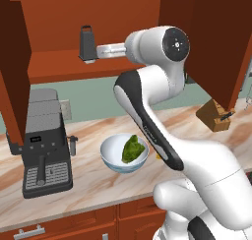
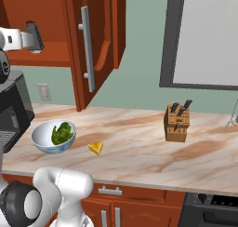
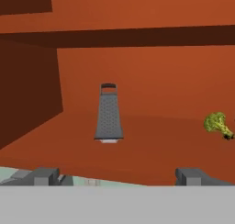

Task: Pick the cheese from the fridge and the cheese grater from the cabinet and place them next to the salad bowl.

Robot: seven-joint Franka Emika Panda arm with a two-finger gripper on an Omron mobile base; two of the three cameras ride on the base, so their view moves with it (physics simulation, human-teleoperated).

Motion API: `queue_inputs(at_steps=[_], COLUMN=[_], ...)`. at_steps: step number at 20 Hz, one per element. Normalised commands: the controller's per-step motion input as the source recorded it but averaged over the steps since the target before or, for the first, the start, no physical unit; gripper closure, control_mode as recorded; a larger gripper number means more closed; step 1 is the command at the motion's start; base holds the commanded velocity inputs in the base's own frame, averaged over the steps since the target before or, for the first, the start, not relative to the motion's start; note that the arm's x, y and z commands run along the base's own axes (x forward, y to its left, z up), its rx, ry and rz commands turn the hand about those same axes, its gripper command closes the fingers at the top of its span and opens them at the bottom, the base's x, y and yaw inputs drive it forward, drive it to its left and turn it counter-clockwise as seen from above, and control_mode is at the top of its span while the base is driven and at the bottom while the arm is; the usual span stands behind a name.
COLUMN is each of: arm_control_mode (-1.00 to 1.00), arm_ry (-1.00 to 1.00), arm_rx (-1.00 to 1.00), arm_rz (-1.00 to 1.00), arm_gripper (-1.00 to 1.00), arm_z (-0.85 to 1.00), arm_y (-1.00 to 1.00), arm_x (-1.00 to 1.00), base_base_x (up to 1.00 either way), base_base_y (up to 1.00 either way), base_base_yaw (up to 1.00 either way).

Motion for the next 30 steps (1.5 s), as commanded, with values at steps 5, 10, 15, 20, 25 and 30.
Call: queue_inputs(at_steps=[5, 10, 15, 20, 25, 30], arm_control_mode=[-1.00, -1.00, -1.00, -1.00, -1.00, -1.00], arm_ry=[0.00, 0.00, 0.00, 0.00, 0.00, 0.00], arm_rx=[0.00, -0.02, -0.01, -0.01, 0.00, 0.00], arm_rz=[0.06, 0.01, 0.00, 0.00, 0.00, 0.00], arm_gripper=[-1.00, -1.00, -1.00, -1.00, -1.00, -1.00], arm_z=[0.00, -0.02, -0.12, -0.13, -0.11, -0.10], arm_y=[0.06, 0.00, 0.04, 0.25, 0.22, 0.13], arm_x=[0.34, 0.19, 0.19, 0.30, 0.30, 0.39], base_base_x=[0.00, 0.00, 0.00, 0.00, 0.00, 0.00], base_base_y=[0.00, 0.00, 0.00, 0.00, 0.00, 0.00], base_base_yaw=[0.00, 0.00, 0.00, 0.00, 0.00, 0.00])
